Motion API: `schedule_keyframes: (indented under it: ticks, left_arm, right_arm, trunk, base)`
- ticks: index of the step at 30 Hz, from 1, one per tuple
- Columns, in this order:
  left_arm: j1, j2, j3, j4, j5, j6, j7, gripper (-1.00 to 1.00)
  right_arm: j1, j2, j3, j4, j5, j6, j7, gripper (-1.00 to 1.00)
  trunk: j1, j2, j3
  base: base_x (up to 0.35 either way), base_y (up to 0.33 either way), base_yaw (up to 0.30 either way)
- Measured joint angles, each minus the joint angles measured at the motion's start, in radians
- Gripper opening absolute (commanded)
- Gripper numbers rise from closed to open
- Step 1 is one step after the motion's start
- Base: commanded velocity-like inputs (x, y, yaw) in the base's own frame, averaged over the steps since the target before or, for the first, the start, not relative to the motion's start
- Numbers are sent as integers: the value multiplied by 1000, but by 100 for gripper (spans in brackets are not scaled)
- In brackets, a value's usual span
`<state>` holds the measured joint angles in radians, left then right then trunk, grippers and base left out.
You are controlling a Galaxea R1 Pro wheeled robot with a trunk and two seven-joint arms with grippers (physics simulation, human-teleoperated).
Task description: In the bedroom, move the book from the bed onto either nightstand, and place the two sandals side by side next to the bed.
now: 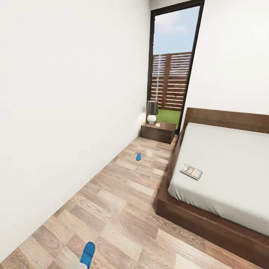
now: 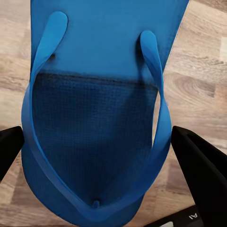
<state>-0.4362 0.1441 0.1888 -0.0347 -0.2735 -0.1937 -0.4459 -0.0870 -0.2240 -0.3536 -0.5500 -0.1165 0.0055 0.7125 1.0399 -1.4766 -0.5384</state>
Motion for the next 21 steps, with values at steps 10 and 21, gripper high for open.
schedule_keyframes:
  ticks: [10,21]
  left_arm:
    - [0,0,0,0,0,0,0,-100]
    - [0,0,1,0,0,0,0,-100]
  right_arm:
    - [0,0,0,0,0,0,-1,100]
    - [0,0,0,0,0,0,-1,100]
  trunk:
    - [0,0,-4]
    - [0,0,-4]
  base:
    - [0,0,185]
    - [0,0,7]
